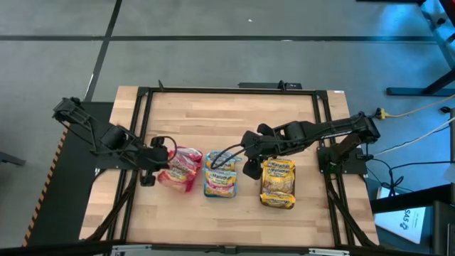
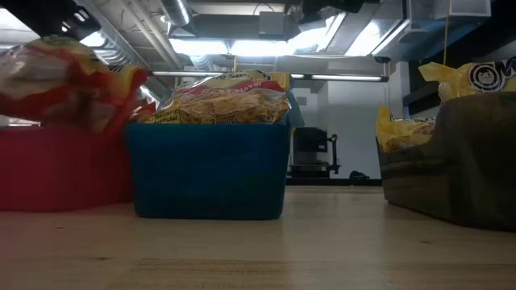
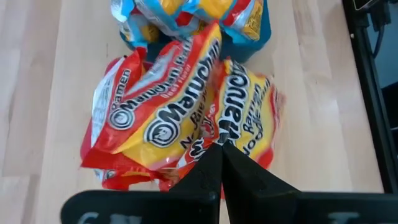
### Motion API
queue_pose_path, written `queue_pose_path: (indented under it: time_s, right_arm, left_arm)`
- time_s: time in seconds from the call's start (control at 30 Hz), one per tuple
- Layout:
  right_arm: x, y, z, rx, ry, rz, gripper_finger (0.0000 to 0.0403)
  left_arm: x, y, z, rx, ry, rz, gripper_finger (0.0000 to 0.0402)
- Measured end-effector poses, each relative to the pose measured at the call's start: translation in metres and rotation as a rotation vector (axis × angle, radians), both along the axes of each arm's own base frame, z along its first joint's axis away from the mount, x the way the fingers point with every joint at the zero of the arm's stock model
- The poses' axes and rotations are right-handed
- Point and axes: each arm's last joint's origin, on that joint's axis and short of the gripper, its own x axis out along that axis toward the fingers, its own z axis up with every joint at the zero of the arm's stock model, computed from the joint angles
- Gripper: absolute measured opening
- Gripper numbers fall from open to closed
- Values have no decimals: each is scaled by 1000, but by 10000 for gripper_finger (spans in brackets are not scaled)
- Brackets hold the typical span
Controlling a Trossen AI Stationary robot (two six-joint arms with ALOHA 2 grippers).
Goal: Sort Maruchan noodles
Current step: Remove the red noodle from the red bin
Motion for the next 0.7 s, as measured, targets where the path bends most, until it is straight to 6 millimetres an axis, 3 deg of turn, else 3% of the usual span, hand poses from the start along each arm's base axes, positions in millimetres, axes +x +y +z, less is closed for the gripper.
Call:
queue_pose_path:
  time_s: [0.13, 0.4, 0.7]
  right_arm:
    - [0, 0, 0, 0, 0, 0, 14]
    - [0, 0, 0, 0, 0, 0, 14]
    - [1, 0, 0, 10, -5, 5, 14]
  left_arm:
    - [1, -1, 1, 0, -3, -20, 0]
    - [10, -7, -18, 18, 43, -27, 0]
    - [10, -9, -18, -35, 67, -77, 0]
